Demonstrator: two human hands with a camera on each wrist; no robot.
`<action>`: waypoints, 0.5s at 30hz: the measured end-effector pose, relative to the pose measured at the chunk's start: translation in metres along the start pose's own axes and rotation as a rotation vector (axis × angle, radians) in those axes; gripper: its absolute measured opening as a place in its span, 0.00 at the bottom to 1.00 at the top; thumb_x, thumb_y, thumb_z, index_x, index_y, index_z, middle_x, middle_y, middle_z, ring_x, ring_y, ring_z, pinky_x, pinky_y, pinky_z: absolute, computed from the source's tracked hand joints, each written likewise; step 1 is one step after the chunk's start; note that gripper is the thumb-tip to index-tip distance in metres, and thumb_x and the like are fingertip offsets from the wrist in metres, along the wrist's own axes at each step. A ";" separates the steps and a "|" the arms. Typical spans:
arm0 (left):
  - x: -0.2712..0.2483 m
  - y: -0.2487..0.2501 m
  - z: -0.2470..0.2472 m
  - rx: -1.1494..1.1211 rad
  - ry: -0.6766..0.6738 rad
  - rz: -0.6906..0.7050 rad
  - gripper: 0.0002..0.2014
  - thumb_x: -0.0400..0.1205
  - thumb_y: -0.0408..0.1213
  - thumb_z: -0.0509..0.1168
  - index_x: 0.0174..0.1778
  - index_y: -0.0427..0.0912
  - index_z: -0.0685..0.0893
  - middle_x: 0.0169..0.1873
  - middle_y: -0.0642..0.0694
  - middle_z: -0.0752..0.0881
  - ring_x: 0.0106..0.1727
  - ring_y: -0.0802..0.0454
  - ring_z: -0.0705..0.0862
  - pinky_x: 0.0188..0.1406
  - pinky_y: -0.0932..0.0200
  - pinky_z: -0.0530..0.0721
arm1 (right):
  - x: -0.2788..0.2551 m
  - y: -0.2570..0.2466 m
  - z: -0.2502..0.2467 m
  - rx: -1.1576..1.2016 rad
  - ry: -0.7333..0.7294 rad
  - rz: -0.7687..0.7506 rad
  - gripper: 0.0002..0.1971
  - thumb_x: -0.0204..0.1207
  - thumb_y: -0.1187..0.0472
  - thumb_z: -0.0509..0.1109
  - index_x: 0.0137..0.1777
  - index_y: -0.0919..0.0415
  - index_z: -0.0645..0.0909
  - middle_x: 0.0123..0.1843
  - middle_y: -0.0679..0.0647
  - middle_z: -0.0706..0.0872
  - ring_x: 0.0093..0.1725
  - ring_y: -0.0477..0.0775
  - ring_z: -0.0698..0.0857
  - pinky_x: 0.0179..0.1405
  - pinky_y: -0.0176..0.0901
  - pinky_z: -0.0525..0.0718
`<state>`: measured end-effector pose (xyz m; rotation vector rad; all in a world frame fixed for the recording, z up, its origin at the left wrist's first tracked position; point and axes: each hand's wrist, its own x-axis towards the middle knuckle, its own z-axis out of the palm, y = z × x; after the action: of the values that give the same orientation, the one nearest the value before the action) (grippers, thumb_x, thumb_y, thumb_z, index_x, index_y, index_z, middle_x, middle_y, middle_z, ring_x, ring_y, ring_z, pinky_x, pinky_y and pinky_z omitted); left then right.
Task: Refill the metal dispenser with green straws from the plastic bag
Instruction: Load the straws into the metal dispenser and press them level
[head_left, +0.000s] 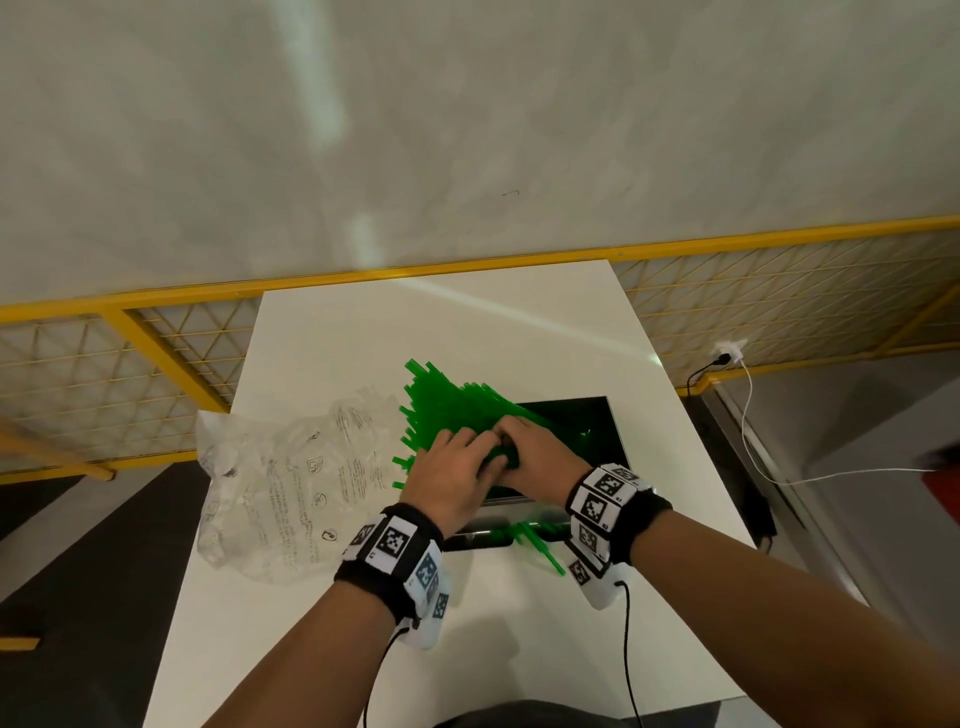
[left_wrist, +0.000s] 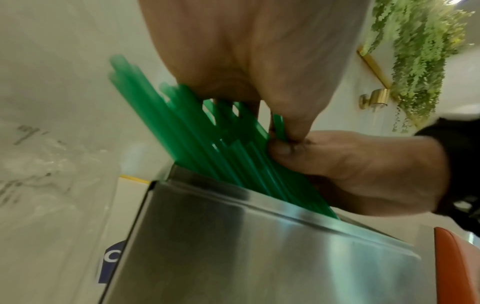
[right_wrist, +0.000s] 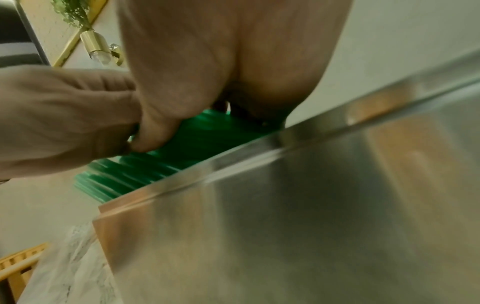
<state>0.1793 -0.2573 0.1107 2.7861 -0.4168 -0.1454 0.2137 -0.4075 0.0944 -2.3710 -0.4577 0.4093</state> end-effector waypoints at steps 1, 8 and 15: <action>0.000 -0.002 0.000 -0.030 0.026 0.008 0.16 0.86 0.49 0.53 0.64 0.47 0.76 0.53 0.47 0.80 0.55 0.44 0.75 0.47 0.50 0.75 | -0.003 0.002 -0.002 0.020 -0.001 -0.014 0.20 0.69 0.53 0.76 0.58 0.58 0.75 0.53 0.51 0.78 0.51 0.49 0.77 0.52 0.40 0.77; -0.005 -0.021 -0.012 -0.012 0.167 -0.034 0.14 0.85 0.46 0.55 0.65 0.51 0.77 0.63 0.50 0.78 0.67 0.46 0.68 0.53 0.50 0.61 | -0.030 0.038 -0.019 -0.020 -0.032 0.050 0.26 0.73 0.66 0.69 0.72 0.58 0.70 0.69 0.53 0.74 0.70 0.50 0.73 0.73 0.47 0.73; -0.020 -0.028 -0.020 0.013 0.261 -0.173 0.33 0.74 0.66 0.49 0.77 0.64 0.59 0.81 0.49 0.56 0.79 0.43 0.53 0.73 0.34 0.52 | -0.011 0.037 -0.022 -0.210 -0.219 0.163 0.28 0.76 0.57 0.70 0.75 0.59 0.67 0.72 0.57 0.73 0.70 0.57 0.74 0.71 0.55 0.74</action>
<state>0.1707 -0.2197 0.1218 2.7997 -0.1123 0.1814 0.2205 -0.4510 0.0867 -2.5892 -0.4261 0.7332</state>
